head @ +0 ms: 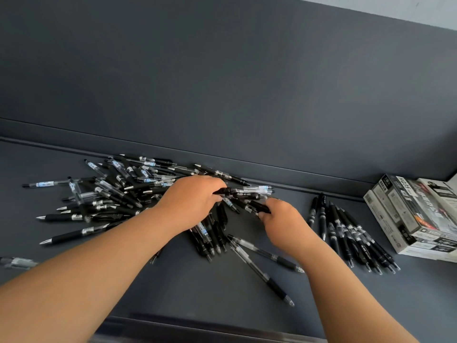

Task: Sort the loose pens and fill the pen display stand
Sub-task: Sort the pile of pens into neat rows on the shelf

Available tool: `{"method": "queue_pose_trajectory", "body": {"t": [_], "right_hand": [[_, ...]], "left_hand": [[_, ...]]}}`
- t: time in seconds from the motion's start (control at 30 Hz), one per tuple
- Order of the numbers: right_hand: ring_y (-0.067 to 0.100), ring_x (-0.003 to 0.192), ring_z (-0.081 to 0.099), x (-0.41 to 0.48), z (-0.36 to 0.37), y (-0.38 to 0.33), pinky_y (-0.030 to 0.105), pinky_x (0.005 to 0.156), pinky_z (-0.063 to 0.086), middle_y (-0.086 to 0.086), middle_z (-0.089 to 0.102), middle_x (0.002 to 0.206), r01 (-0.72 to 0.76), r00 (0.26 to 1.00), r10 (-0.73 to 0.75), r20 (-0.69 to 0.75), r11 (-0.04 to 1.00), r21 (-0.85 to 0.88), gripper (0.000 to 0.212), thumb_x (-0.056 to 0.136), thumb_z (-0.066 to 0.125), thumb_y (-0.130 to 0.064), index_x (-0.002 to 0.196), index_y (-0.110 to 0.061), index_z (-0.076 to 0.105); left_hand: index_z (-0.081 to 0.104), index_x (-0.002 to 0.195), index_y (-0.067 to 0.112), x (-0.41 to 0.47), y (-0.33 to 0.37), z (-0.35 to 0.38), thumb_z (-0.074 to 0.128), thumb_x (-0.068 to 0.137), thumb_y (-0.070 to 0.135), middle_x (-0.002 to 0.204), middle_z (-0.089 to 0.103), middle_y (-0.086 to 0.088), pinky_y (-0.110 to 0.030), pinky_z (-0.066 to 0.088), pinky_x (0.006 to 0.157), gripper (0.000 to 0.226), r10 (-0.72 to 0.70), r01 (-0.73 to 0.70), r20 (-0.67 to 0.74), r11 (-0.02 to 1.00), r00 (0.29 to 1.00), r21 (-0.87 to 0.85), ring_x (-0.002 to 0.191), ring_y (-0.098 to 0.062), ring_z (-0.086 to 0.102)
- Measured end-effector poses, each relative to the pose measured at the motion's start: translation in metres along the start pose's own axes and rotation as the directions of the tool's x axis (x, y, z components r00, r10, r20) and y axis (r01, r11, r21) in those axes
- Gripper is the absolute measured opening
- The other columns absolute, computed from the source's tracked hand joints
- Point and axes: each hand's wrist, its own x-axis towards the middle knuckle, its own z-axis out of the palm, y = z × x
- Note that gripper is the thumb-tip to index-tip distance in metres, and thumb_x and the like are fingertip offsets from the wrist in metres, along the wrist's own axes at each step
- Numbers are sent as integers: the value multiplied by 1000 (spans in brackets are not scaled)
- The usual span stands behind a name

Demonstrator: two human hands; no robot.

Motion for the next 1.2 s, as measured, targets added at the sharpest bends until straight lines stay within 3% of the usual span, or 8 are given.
{"method": "queue_pose_trajectory", "body": {"t": [0.13,0.23,0.4,0.57,0.73,0.83,1.0,1.2], "right_hand": [[18,57,44,-15,-22,7,26,52,34,6,53,71,-49,998,41,47,985,167,14,96,48,-16,95,-6,59],[19,60,46,-29,-39,14,25,52,34,8,55,71,-71,996,57,70,972,225,14,95,49,-17,90,-10,60],[6,42,40,-48,-61,29,14,37,29,4,53,66,-110,993,88,84,944,313,16,94,48,-14,87,-7,60],[12,53,45,-67,-80,53,25,53,36,0,55,63,-111,989,76,125,945,309,20,92,49,-16,80,-16,65],[13,58,46,-86,-101,79,28,60,38,-6,58,58,-100,984,64,166,970,222,23,92,50,-16,72,-19,61],[17,60,47,-91,-105,91,31,61,38,2,58,63,-126,991,106,82,946,298,20,92,50,-13,76,-13,62],[15,56,46,-83,-96,110,25,49,35,1,53,64,-166,949,237,-210,937,307,15,95,48,-13,84,-15,58],[31,90,56,-68,-75,127,34,73,44,10,58,95,-249,896,265,-357,964,91,16,96,45,-13,106,-9,57]], "left_hand": [[57,126,20,3,15,-10,51,96,28,116,65,1,-31,44,87,31,-90,86,-30,988,995,-129,106,-20,58],[64,103,22,10,26,-15,54,94,27,86,66,0,-33,45,70,14,-132,116,-48,962,990,-249,80,-18,60],[63,81,12,25,51,-16,58,89,22,75,68,-5,-30,39,59,13,-211,170,-31,858,977,-484,58,-13,51],[65,86,1,33,81,-10,59,86,12,84,71,-18,-39,54,69,12,-286,239,42,702,957,-671,73,-34,65],[65,85,1,42,104,1,57,87,9,81,71,-16,-32,53,64,11,-315,277,75,670,946,-689,60,-14,60],[65,89,-1,46,118,7,55,88,6,84,71,-16,-17,48,50,11,-324,317,133,621,937,-717,59,-12,60],[61,85,7,52,144,27,56,91,5,81,67,-12,-39,56,73,7,-305,466,363,422,881,-777,68,-23,64],[60,79,11,65,161,62,62,87,6,74,57,-7,-42,55,79,10,-341,575,467,394,816,-717,73,-23,57]]}}
